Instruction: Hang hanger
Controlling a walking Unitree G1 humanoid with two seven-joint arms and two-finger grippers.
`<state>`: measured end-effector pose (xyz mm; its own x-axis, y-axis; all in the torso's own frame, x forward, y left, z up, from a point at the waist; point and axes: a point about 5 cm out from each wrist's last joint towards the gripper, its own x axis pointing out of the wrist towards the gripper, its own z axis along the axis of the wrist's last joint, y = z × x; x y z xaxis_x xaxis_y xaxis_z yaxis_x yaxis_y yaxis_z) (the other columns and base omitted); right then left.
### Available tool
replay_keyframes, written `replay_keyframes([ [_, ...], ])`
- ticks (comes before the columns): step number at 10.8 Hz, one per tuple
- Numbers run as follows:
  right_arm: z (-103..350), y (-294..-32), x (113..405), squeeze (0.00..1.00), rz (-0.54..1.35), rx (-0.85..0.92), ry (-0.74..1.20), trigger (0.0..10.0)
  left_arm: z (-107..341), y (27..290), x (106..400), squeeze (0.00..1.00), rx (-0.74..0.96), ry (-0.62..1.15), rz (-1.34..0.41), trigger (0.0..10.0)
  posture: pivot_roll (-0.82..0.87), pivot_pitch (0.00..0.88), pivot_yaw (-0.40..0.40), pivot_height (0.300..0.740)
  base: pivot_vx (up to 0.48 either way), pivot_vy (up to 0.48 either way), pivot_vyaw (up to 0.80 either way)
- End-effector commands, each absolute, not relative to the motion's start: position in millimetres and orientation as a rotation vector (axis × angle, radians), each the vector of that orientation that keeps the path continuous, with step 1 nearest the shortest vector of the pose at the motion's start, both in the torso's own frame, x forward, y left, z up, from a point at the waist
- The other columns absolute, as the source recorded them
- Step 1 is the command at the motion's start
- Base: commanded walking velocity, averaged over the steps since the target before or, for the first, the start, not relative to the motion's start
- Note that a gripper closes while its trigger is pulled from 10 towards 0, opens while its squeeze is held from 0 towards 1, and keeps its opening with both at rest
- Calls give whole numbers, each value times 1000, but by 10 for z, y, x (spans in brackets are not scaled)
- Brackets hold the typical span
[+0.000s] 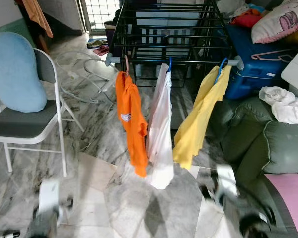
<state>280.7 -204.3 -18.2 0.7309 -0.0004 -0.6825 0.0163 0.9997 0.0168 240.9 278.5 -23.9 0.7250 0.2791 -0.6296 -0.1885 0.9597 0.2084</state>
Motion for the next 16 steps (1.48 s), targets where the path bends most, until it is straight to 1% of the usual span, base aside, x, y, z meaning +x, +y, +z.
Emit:
replay_keyframes([
  [1,75,-2081,3057,0,15,-66,636,10000,10,2748,2696,0,213,590,152,10000,13,0,6,740,0,0,0],
  [2,155,-2098,3128,0,11,-144,606,10000,82,2697,2784,0,233,552,105,10000,12,0,7,740,0,0,0],
  [3,450,-2020,3368,0,52,-116,457,10000,340,2555,3037,0,217,412,-10,10000,12,0,17,740,0,0,0],
  [4,581,-1920,3474,0,128,-170,417,10000,461,2467,3141,0,255,348,-53,10000,13,0,19,740,0,0,0],
  [5,656,-1830,3532,0,186,-234,392,10000,503,2373,3163,0,287,306,-112,10000,14,0,17,740,0,0,0],
  [6,709,-1712,3561,0,275,-349,344,10000,552,2230,3114,0,308,218,-223,10000,19,0,14,740,0,0,0],
  [7,643,-1627,3512,0,347,-403,346,10000,621,2137,3015,0,259,135,-259,10000,27,0,12,740,0,0,0],
  [8,594,-1582,3468,0,366,-403,339,10000,665,2084,2856,0,220,78,-141,10000,36,0,8,740,0,0,0],
  [9,605,-1573,3452,0,322,-347,292,10000,649,1972,2626,0,177,69,-135,10000,40,0,4,740,0,0,0],
  [10,622,-1583,3405,0,301,-337,219,10000,596,1884,2385,0,100,92,-107,10000,38,0,2,740,0,0,0],
  [11,651,-1662,3315,0,286,-333,152,10000,552,1844,2199,0,44,137,-57,10000,33,0,0,740,0,0,0],
  [12,678,-1781,3237,0,205,-262,138,10000,579,1852,2067,0,58,132,-20,10000,30,0,-4,740,0,0,0],
  [13,677,-1892,3181,0,119,-218,154,10000,574,1890,2017,0,64,150,17,10000,28,0,-12,740,0,0,0],
  [14,730,-2001,3115,0,47,-225,143,10000,655,1864,2001,0,132,146,-63,10000,18,0,-17,740,0,0,0],
  [15,788,-2063,3079,0,-9,-235,124,10000,706,1833,2036,0,143,158,-128,10000,16,0,-23,740,0,0,0],
  [16,842,-2115,3010,0,-37,-170,121,10000,763,1769,2114,0,173,160,-248,10000,-4,0,-1,740,0,0,0],
])
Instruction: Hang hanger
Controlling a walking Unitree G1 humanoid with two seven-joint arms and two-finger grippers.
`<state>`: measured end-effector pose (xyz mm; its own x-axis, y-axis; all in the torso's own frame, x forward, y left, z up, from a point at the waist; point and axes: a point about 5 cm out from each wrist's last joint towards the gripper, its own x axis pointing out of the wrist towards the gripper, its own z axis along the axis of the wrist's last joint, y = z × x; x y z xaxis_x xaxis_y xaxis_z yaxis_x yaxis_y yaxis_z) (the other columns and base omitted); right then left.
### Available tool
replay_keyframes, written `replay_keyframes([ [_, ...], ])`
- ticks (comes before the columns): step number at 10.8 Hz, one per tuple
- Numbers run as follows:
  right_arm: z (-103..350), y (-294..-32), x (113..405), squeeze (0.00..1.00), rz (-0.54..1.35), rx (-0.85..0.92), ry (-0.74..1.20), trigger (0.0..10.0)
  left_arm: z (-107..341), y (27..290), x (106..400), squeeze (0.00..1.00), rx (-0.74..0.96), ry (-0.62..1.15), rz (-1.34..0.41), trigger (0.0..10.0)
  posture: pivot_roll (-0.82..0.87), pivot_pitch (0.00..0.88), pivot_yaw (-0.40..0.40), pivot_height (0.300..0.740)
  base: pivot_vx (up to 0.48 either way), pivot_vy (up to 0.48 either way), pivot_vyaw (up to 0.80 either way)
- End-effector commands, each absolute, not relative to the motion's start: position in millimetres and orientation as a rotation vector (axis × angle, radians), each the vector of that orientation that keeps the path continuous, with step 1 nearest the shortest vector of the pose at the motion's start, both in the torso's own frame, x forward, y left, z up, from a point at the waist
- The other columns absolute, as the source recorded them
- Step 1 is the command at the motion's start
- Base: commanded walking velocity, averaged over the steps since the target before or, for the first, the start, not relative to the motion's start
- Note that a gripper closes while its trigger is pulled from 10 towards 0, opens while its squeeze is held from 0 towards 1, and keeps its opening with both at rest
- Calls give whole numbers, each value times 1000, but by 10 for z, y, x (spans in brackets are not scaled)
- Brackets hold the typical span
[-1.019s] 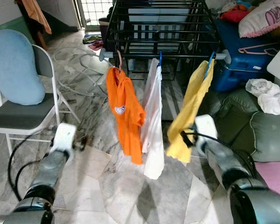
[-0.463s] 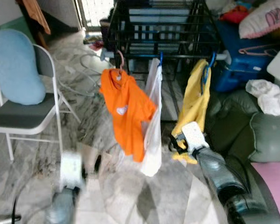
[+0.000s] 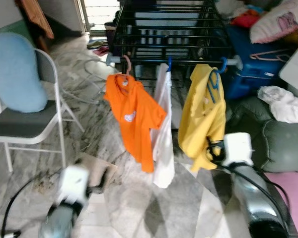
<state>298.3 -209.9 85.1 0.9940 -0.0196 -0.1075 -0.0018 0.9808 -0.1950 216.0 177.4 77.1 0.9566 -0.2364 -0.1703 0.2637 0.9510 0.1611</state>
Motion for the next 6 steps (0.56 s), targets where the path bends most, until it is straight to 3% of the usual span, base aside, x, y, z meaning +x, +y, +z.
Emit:
replay_keyframes([
  [1,933,-2072,2962,0,32,-203,95,10000,820,1694,2221,0,200,137,-312,10000,-43,0,43,740,0,0,0],
  [2,1062,-2036,2921,0,84,-271,58,10000,836,1608,2252,0,188,136,-355,10000,-64,0,65,740,0,0,0],
  [4,1185,-1993,2850,0,170,-234,95,10000,813,1474,2252,0,201,124,-401,10000,-124,0,110,740,0,0,0],
  [6,1211,-1919,2721,0,135,-220,65,10000,792,1403,2227,0,212,85,-349,10000,-136,0,105,740,0,0,0],
])
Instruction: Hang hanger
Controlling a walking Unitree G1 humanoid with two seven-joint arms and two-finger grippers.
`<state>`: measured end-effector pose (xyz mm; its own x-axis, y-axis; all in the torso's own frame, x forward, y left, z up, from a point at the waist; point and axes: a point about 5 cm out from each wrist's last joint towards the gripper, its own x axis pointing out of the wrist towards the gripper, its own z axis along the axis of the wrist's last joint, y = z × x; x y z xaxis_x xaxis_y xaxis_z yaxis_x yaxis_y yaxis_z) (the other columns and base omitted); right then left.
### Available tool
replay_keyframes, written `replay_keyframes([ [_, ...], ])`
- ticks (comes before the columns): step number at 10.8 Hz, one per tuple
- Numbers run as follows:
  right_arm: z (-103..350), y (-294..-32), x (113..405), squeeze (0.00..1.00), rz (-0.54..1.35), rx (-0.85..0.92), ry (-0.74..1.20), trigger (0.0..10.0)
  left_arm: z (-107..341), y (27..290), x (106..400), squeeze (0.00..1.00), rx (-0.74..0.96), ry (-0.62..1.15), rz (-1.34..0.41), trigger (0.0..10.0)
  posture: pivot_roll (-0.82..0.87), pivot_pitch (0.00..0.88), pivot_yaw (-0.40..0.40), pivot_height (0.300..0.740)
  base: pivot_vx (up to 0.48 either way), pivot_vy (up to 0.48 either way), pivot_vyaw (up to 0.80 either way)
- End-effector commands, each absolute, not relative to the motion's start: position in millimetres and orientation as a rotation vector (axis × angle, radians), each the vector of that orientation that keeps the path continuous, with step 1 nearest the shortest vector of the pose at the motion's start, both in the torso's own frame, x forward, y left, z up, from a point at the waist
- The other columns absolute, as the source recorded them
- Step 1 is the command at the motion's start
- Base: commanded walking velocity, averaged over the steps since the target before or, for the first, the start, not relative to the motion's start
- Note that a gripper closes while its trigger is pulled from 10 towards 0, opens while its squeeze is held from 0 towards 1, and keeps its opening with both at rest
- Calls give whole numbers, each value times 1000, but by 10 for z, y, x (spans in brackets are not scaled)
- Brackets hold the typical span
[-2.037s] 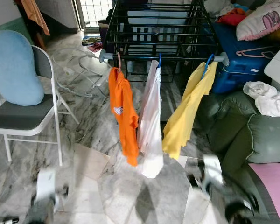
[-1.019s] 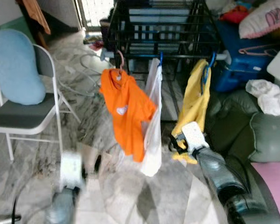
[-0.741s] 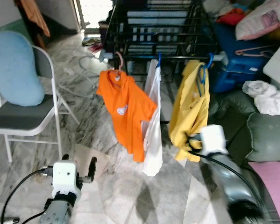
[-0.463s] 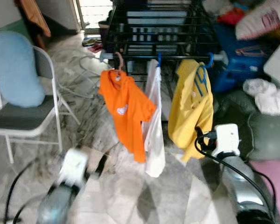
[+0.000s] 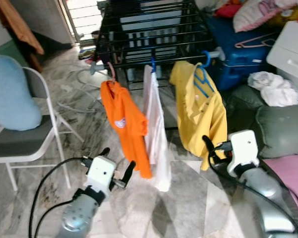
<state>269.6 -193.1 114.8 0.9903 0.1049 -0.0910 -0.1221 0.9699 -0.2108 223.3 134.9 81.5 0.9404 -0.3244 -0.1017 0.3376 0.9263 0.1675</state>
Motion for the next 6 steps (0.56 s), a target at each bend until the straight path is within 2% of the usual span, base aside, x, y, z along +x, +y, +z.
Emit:
replay_keyframes([
  [1,1224,-1916,2659,0,68,-215,38,10000,818,1487,2221,0,196,72,-232,10000,-119,0,82,740,0,0,0],
  [3,1205,-1948,2611,0,-19,-172,62,10000,827,1699,2176,0,176,74,-72,10000,-92,0,51,740,0,0,0],
  [4,1196,-1926,2669,0,2,-173,76,10000,781,1701,2080,0,122,117,-37,10000,-62,0,16,740,0,0,0],
  [6,1252,-1909,2771,0,15,-178,66,10000,849,1643,1969,0,186,119,-165,10000,-19,0,-19,740,0,0,0],
])
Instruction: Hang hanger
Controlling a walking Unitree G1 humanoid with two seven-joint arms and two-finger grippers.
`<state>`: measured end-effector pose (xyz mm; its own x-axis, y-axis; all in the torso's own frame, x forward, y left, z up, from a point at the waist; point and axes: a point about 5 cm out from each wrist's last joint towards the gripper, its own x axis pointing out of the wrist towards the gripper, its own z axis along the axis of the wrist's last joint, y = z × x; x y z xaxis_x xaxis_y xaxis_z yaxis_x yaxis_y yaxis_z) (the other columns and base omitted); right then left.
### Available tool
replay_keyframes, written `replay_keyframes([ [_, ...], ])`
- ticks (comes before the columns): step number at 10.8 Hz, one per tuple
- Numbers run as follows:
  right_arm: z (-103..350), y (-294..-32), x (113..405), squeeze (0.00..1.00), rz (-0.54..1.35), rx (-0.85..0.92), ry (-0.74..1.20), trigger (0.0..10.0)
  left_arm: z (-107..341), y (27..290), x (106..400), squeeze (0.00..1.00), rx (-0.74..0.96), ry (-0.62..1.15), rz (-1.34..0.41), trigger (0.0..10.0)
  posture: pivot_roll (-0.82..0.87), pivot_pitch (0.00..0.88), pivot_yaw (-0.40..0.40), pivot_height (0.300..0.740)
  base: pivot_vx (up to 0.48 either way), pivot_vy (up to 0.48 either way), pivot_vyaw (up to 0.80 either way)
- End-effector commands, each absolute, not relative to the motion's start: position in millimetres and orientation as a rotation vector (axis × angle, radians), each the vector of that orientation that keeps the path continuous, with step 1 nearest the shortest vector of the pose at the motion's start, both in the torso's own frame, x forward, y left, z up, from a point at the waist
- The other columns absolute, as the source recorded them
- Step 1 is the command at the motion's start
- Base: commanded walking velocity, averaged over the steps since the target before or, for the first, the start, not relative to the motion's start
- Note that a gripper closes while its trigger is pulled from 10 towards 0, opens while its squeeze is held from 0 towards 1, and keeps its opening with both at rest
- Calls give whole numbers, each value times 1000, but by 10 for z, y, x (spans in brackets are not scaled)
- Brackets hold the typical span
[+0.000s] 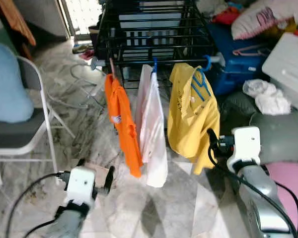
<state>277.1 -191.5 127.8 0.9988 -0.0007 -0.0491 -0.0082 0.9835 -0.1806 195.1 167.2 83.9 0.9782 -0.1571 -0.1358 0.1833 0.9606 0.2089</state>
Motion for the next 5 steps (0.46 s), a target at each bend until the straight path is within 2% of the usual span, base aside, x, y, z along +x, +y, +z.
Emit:
replay_keyframes([
  [1,1232,-1887,2777,0,4,-169,74,10000,974,1691,1958,0,321,41,-165,10000,14,0,-31,740,0,0,0],
  [4,1236,-1776,2751,0,17,-164,59,10000,1041,1653,2068,0,253,13,-42,10000,-21,0,13,740,0,0,0],
  [5,1270,-1784,2772,0,23,-223,37,10000,1014,1616,2053,0,216,22,-28,10000,-15,0,-1,740,0,0,800],
])
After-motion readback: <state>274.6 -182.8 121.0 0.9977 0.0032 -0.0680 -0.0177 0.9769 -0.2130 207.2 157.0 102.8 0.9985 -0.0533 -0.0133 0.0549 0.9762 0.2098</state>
